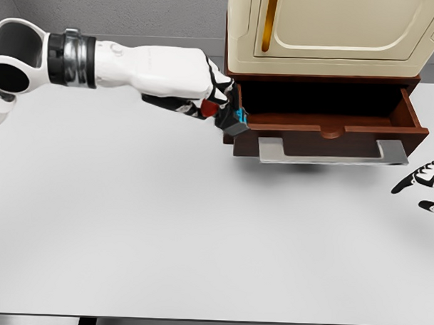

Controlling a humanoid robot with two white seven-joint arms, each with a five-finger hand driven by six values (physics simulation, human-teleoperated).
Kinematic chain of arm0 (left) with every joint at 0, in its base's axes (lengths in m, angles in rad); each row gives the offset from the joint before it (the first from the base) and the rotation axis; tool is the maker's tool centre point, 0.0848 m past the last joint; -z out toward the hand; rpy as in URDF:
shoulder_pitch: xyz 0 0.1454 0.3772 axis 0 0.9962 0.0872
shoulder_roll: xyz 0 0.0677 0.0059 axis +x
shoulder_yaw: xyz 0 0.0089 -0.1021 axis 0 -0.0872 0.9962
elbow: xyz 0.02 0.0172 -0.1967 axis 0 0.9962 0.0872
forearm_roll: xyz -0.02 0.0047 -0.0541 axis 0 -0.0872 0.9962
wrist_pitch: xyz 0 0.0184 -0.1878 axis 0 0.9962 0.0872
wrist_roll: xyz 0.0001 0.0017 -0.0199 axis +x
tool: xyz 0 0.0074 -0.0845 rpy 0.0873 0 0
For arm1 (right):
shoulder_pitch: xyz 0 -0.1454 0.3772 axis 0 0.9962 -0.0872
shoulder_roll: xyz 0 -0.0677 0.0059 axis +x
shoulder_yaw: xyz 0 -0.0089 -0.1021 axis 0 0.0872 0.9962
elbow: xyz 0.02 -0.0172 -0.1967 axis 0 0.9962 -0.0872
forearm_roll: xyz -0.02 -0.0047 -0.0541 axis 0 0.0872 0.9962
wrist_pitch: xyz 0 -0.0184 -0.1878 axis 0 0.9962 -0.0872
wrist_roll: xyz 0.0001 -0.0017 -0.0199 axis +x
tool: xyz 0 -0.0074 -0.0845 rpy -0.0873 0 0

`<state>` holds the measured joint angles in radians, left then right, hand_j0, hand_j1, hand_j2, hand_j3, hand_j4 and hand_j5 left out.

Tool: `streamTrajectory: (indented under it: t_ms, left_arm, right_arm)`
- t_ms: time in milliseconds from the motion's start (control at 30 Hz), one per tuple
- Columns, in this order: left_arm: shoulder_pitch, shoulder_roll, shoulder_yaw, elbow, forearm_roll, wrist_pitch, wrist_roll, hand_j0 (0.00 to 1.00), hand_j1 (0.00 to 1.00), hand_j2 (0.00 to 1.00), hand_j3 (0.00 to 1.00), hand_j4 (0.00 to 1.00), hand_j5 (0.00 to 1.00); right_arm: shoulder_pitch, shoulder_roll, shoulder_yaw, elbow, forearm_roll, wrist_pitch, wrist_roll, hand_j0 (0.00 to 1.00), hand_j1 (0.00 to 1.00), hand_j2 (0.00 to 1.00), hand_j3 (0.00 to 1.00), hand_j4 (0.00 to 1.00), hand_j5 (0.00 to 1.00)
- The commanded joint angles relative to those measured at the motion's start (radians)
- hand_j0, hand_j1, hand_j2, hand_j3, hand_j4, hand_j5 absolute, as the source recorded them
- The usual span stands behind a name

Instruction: Put the switch into the drawer with left arm, and close the drawer with right arm

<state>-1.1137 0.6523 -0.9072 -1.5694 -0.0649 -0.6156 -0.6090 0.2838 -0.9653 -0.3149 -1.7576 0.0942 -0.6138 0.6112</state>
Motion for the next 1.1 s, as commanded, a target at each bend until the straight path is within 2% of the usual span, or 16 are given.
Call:
streamTrajectory:
  t_ms: [0,167,233,300,333,467,533,700,767,867,967,1067]
  left_arm:
    - [0.000,-0.013,0.002,0.000,0.017,0.005,-0.002,0.35,0.35,0.35,0.35,0.35,0.35]
    - [-0.012,-0.036,0.002,0.011,0.017,0.005,-0.002,0.35,0.35,0.35,0.35,0.35,0.35]
    - [-0.014,-0.069,0.002,0.064,0.017,0.005,-0.002,0.35,0.35,0.35,0.35,0.35,0.35]
    - [-0.015,-0.129,0.002,0.172,0.014,0.005,-0.002,0.35,0.35,0.35,0.35,0.35,0.35]
    - [-0.015,-0.140,0.002,0.189,0.013,0.005,-0.002,0.35,0.35,0.35,0.35,0.35,0.35]
    - [-0.015,-0.177,0.002,0.196,0.010,0.005,-0.002,0.35,0.35,0.35,0.35,0.35,0.35]
    - [-0.015,-0.218,0.002,0.242,0.005,0.005,-0.002,0.35,0.35,0.35,0.35,0.35,0.35]
    - [-0.017,-0.244,0.022,0.262,0.004,0.005,-0.002,0.35,0.35,0.35,0.35,0.35,0.35]
    - [-0.017,-0.284,0.028,0.344,0.000,0.005,-0.002,0.35,0.35,0.35,0.35,0.35,0.35]
    - [-0.017,-0.322,0.039,0.374,-0.001,0.005,-0.002,0.35,0.35,0.35,0.35,0.35,0.35]
    - [-0.017,-0.381,0.044,0.440,-0.023,0.005,-0.002,0.35,0.35,0.35,0.35,0.35,0.35]
    - [-0.015,-0.411,0.045,0.445,-0.035,0.005,-0.002,0.35,0.35,0.35,0.35,0.35,0.35]
  right_arm:
    - [0.000,-0.001,0.005,0.000,-0.007,0.003,0.000,0.63,0.63,0.63,0.63,0.63,0.63]
    - [-0.003,-0.001,0.007,0.000,-0.007,0.003,0.000,0.64,0.64,0.64,0.64,0.64,0.64]
    - [-0.003,-0.001,0.007,0.000,-0.007,0.003,0.000,0.64,0.64,0.64,0.64,0.64,0.64]
    - [-0.003,-0.001,0.007,0.000,-0.007,0.003,0.000,0.64,0.64,0.64,0.64,0.64,0.64]
    - [-0.003,-0.001,0.007,0.000,-0.007,0.003,0.000,0.64,0.64,0.64,0.64,0.64,0.64]
    - [-0.003,-0.001,0.007,0.000,-0.007,0.003,0.000,0.65,0.65,0.65,0.65,0.65,0.65]
    - [-0.003,-0.001,0.007,0.000,-0.007,0.003,0.000,0.65,0.65,0.65,0.65,0.65,0.65]
    - [-0.006,-0.001,0.026,0.000,-0.007,0.003,0.000,0.65,0.65,0.65,0.65,0.65,0.65]
    - [-0.006,-0.001,0.026,0.000,-0.007,0.003,0.000,0.65,0.65,0.65,0.65,0.65,0.65]
    - [-0.018,-0.001,0.026,0.000,-0.007,0.003,0.000,0.67,0.67,0.67,0.67,0.67,0.67]
    - [-0.017,-0.001,0.026,0.000,-0.007,0.003,0.000,0.66,0.66,0.66,0.66,0.66,0.66]
    - [-0.017,-0.003,0.026,0.000,-0.007,0.003,0.000,0.66,0.66,0.66,0.66,0.66,0.66]
